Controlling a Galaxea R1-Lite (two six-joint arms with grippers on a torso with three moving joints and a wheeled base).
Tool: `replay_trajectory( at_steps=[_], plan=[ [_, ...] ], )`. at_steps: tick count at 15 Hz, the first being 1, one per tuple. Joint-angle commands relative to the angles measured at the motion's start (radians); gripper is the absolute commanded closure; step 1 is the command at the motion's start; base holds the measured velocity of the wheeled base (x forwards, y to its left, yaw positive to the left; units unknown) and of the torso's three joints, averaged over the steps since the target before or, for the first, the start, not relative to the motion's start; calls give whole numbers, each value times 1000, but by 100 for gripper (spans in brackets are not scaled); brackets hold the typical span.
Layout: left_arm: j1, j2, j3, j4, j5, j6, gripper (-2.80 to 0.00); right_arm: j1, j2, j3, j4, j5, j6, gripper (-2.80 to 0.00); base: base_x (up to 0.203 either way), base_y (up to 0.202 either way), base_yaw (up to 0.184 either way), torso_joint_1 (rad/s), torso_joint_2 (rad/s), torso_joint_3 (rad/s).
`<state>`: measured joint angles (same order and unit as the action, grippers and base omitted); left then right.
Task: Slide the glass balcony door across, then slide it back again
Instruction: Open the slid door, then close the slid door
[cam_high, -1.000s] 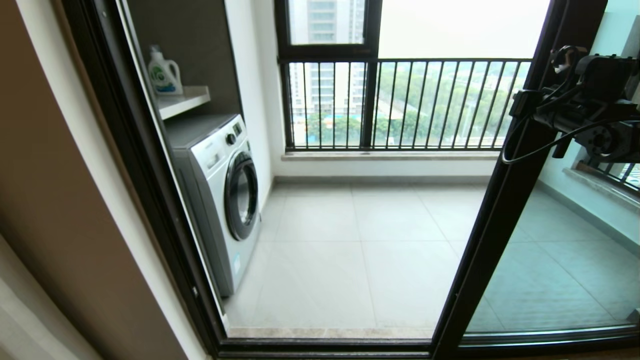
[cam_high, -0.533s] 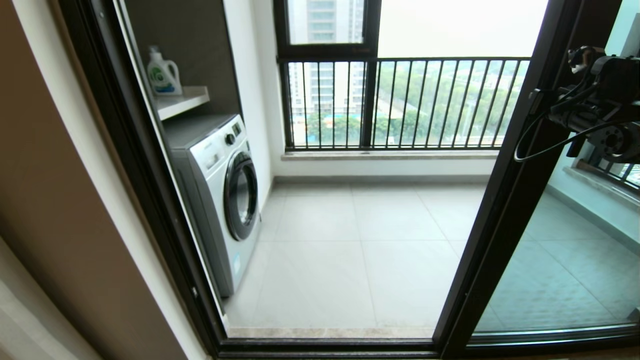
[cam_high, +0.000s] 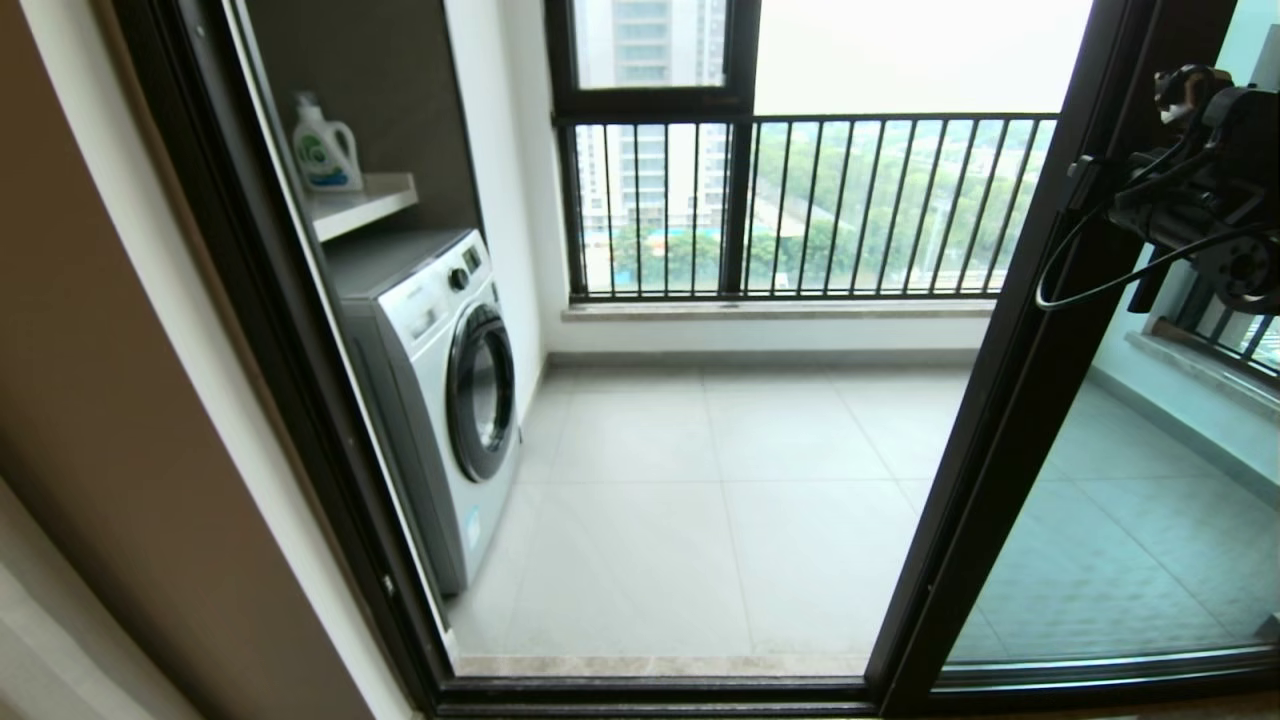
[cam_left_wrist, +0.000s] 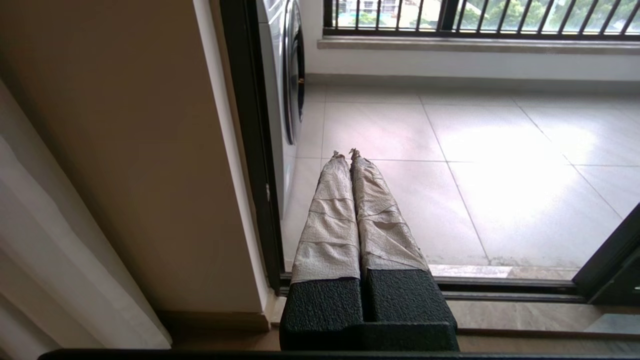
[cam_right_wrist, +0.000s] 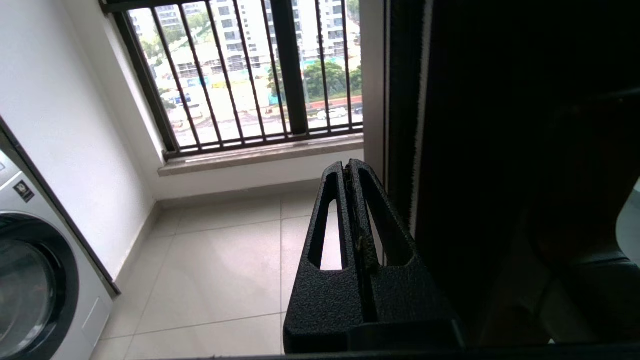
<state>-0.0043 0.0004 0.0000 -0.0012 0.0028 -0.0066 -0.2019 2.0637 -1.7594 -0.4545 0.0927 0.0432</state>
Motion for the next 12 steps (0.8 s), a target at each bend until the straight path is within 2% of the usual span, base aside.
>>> replay_trajectory(
  at_steps=[1, 5, 8, 12],
  plan=[
    [1, 1, 0, 0, 0, 0, 0, 48, -69, 1, 0, 4, 1, 0, 0, 0, 0, 0, 0, 0],
    [0, 1, 0, 0, 0, 0, 0, 71, -158, -5, 18, 1, 1, 0, 0, 0, 0, 0, 0, 0],
    [1, 1, 0, 0, 0, -1, 0, 0, -205, 11, 20, -1, 1, 0, 0, 0, 0, 0, 0, 0],
    [0, 2, 0, 0, 0, -1, 0, -123, -260, 140, 12, 7, 0, 0, 0, 0, 0, 0, 0, 0]
  ],
)
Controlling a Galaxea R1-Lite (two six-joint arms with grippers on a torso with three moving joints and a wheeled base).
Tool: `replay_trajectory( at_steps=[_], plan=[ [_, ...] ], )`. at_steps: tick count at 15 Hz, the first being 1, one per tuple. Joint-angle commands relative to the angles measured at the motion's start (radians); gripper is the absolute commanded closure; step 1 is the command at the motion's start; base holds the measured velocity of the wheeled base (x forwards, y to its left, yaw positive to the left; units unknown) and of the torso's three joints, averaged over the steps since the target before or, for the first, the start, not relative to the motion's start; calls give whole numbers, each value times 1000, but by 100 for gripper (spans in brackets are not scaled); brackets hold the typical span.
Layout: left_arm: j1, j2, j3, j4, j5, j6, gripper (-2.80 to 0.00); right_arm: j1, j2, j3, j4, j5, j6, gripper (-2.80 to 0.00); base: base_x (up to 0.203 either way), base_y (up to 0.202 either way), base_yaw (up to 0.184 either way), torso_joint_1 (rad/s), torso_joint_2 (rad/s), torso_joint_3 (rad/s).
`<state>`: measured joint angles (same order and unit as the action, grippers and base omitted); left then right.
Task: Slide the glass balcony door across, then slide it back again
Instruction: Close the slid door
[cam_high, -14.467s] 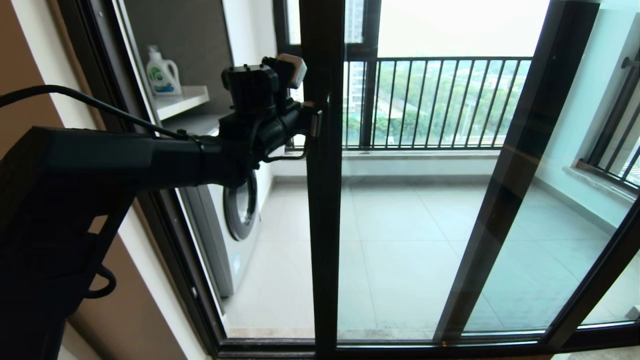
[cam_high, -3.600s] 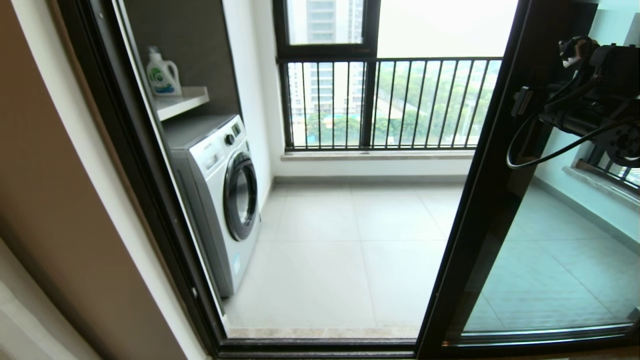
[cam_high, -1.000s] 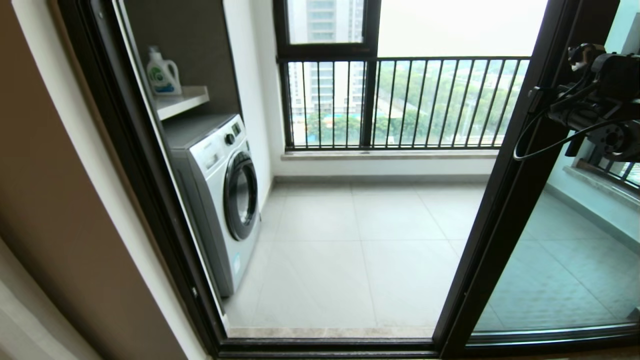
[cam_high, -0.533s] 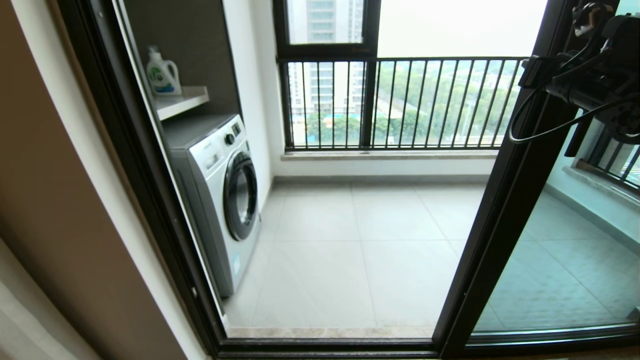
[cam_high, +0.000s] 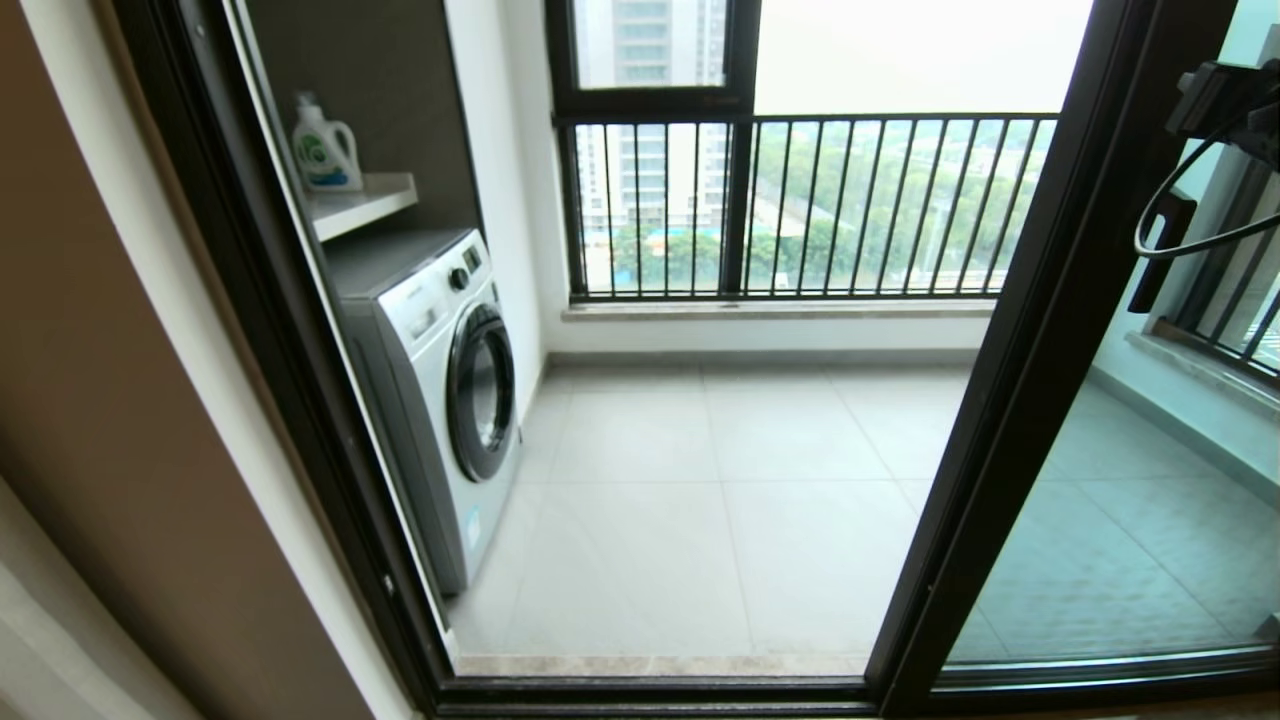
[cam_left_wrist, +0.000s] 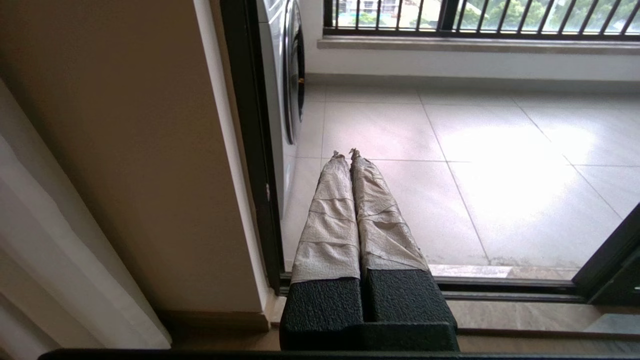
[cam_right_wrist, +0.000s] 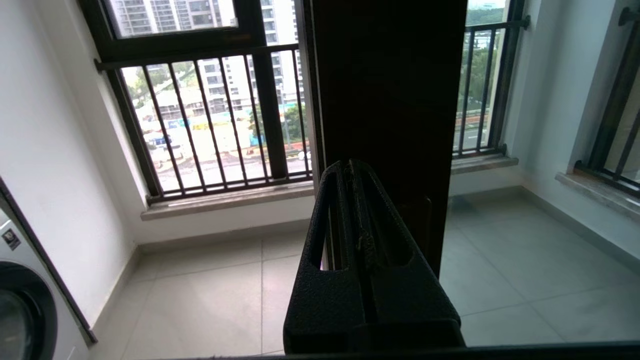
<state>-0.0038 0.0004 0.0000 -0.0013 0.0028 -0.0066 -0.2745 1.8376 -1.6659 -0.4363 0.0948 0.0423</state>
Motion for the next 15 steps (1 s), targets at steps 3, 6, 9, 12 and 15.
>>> replay_trajectory(
  at_steps=[3, 6, 9, 12, 15],
  plan=[
    [0, 2, 0, 0, 0, 0, 0, -165, -35, 93, -8, 37, 8, 0, 0, 0, 0, 0, 0, 0],
    [-1, 2, 0, 0, 0, 0, 0, -217, -19, 136, -10, 44, 11, 0, 0, 0, 0, 0, 0, 0],
    [1, 1, 0, 0, 0, -1, 0, -250, 18, 152, -17, 45, 13, 0, 0, 0, 0, 0, 0, 0],
    [-1, 1, 0, 0, 0, 0, 0, -255, 78, 155, -69, 54, 11, 0, 0, 0, 0, 0, 0, 0],
    [-1, 1, 0, 0, 0, 0, 0, -252, 132, 149, -91, 57, 11, 0, 0, 0, 0, 0, 0, 0]
  ],
)
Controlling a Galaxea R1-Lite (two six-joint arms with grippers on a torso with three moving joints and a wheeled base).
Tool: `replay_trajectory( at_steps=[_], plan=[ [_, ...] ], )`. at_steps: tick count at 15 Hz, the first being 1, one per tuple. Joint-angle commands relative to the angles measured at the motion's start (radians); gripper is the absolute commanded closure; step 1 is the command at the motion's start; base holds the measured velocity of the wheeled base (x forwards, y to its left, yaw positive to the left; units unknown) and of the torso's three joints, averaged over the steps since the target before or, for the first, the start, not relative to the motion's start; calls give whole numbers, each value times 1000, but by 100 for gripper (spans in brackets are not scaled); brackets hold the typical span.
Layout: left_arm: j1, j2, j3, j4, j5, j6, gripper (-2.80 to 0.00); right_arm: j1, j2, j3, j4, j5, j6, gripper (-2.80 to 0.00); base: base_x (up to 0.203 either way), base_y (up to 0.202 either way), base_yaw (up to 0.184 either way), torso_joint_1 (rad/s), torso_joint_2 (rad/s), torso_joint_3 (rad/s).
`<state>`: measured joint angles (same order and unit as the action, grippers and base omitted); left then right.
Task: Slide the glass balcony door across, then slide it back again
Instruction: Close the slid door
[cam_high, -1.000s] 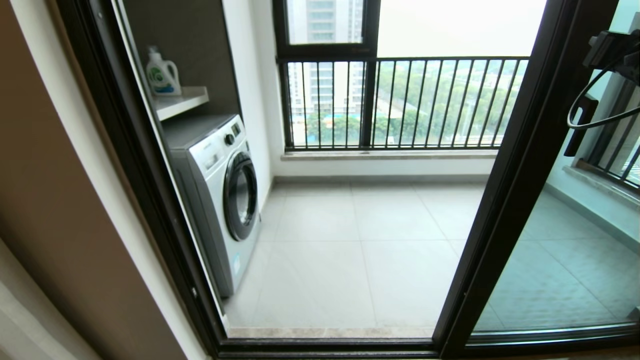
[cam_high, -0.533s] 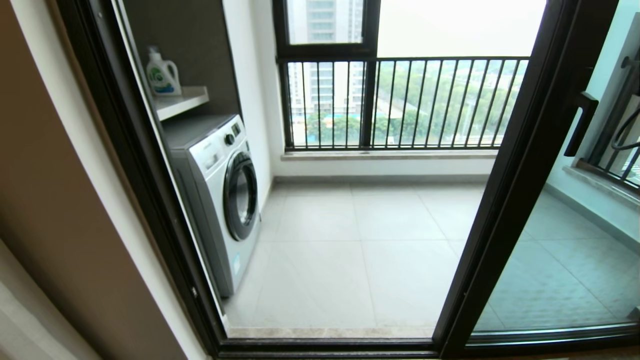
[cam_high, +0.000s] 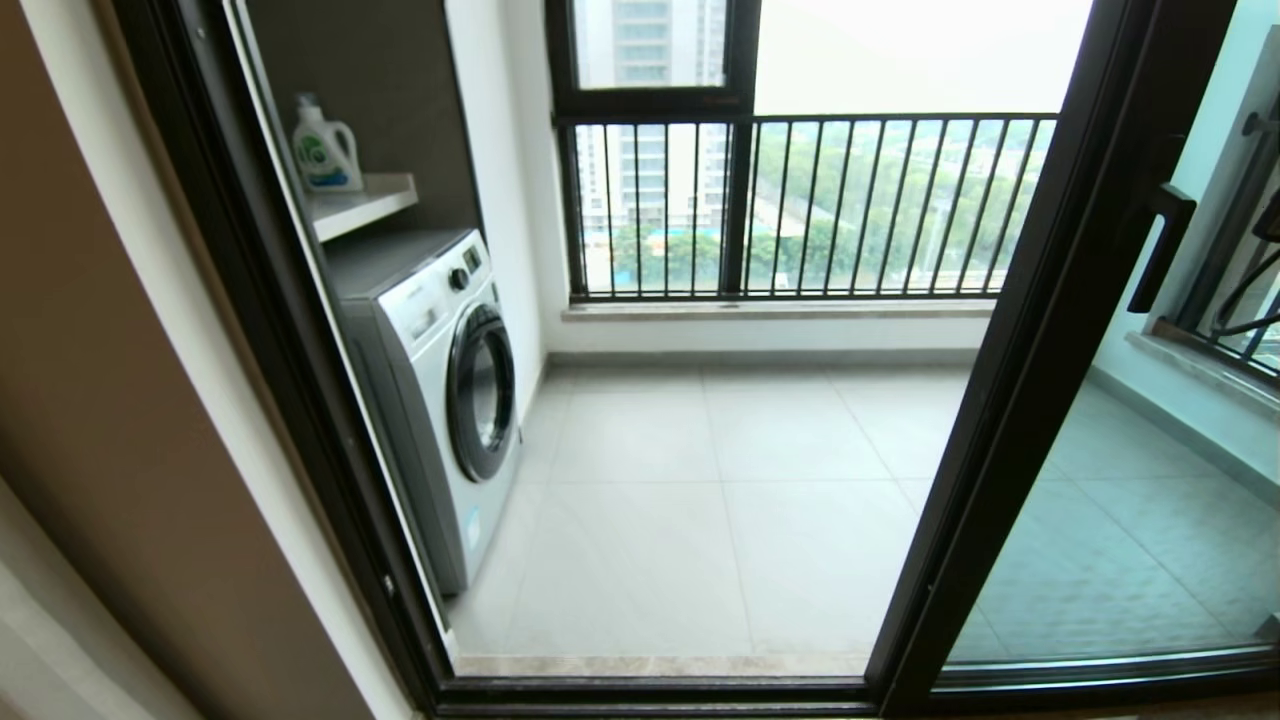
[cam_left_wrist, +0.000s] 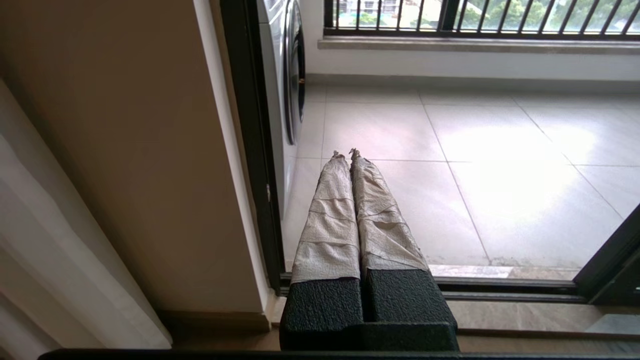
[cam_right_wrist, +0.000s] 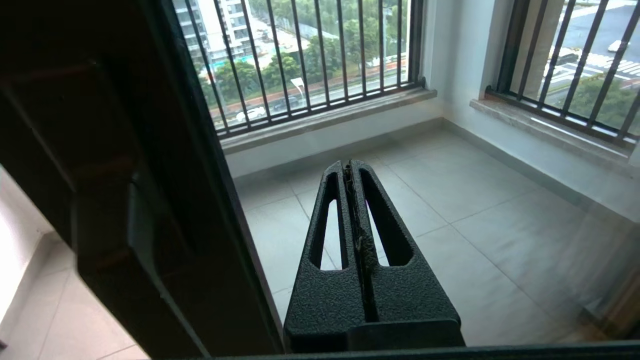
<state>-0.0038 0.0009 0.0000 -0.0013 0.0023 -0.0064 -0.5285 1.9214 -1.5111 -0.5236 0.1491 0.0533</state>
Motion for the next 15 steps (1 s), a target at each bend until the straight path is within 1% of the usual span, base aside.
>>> replay_trajectory(
  at_steps=[1, 4, 8, 12, 15],
  plan=[
    [-1, 2, 0, 0, 1, 0, 0, 3, 67, -13, -4, 8, 0, 0, 0, 0, 0, 0, 0, 0],
    [-1, 1, 0, 0, 1, 0, 0, 27, 104, -47, -5, 16, -1, 0, 0, 0, 0, 0, 0, 0],
    [-1, 1, 0, 0, 1, 0, 0, 96, 129, -114, -4, 12, -1, 0, 0, 0, 0, 0, 0, 0],
    [-1, 1, 0, 0, 1, -1, 0, 160, 128, -116, -4, 6, -5, 0, 0, 0, 0, 0, 0, 0],
    [0, 1, 0, 0, 1, -1, 0, 184, 125, -113, -4, 3, -6, 0, 0, 0, 0, 0, 0, 0]
  ],
)
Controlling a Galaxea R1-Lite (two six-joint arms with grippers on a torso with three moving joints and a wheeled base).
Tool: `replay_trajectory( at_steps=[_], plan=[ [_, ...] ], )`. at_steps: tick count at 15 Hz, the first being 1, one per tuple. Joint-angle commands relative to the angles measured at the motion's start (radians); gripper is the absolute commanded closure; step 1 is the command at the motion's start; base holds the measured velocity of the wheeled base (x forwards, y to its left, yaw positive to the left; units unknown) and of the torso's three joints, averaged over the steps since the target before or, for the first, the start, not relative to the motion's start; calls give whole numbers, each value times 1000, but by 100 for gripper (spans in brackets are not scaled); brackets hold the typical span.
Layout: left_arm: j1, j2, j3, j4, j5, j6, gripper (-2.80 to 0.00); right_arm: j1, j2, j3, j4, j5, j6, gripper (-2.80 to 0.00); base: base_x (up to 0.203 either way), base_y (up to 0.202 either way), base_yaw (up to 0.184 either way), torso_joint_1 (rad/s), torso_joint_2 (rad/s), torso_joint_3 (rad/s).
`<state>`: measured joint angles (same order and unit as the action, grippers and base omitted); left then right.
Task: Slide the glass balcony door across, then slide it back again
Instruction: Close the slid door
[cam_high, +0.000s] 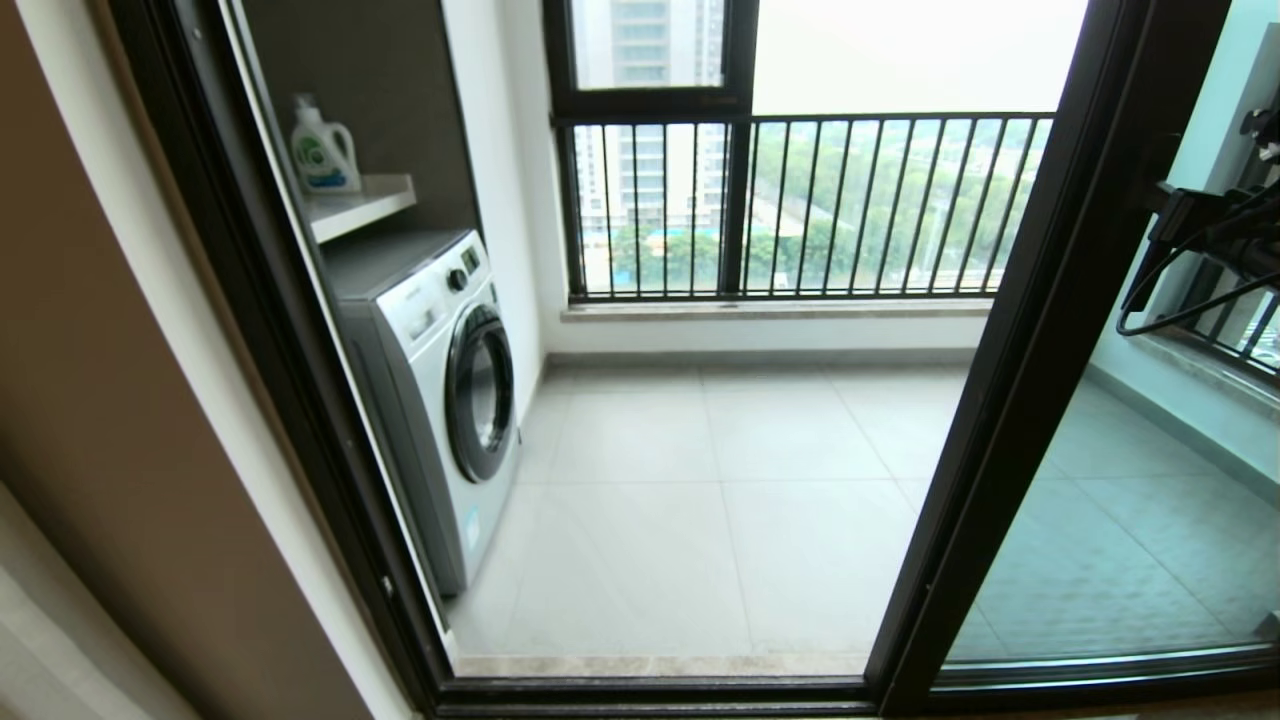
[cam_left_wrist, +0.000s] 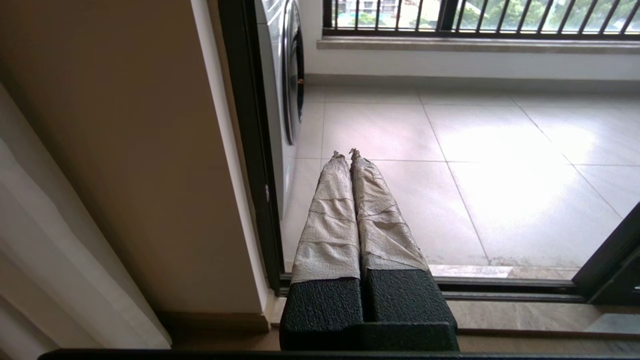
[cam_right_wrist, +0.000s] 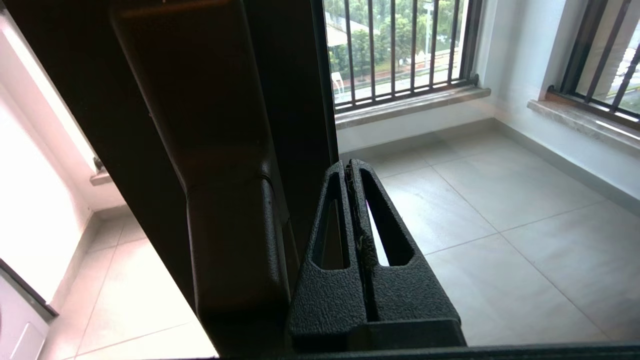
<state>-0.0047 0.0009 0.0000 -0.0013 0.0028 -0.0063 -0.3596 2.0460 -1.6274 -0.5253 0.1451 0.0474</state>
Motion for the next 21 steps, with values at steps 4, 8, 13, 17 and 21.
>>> replay_trajectory(
  at_steps=[4, 8, 13, 17, 21],
  plan=[
    [0, 1, 0, 0, 0, 0, 0, 56, -7, 10, -3, -13, -4, 0, 0, 0, 0, 0, 0, 0],
    [1, 2, 0, 0, 0, 0, 0, 96, -16, 24, -2, -36, -4, 0, 0, 0, 0, 0, 0, 0],
    [1, 1, 0, 0, 0, -1, 0, 129, -38, 49, -2, -39, -6, 0, 0, 0, 0, 0, 0, 0],
    [1, 2, 0, 0, 0, -1, 0, 182, -66, 104, -10, -46, -34, 0, 0, 0, 0, 0, 0, 0],
    [1, 2, 0, 0, 0, -1, 0, 264, -78, 118, -22, -106, -43, 0, 0, 0, 0, 0, 0, 0]
  ],
)
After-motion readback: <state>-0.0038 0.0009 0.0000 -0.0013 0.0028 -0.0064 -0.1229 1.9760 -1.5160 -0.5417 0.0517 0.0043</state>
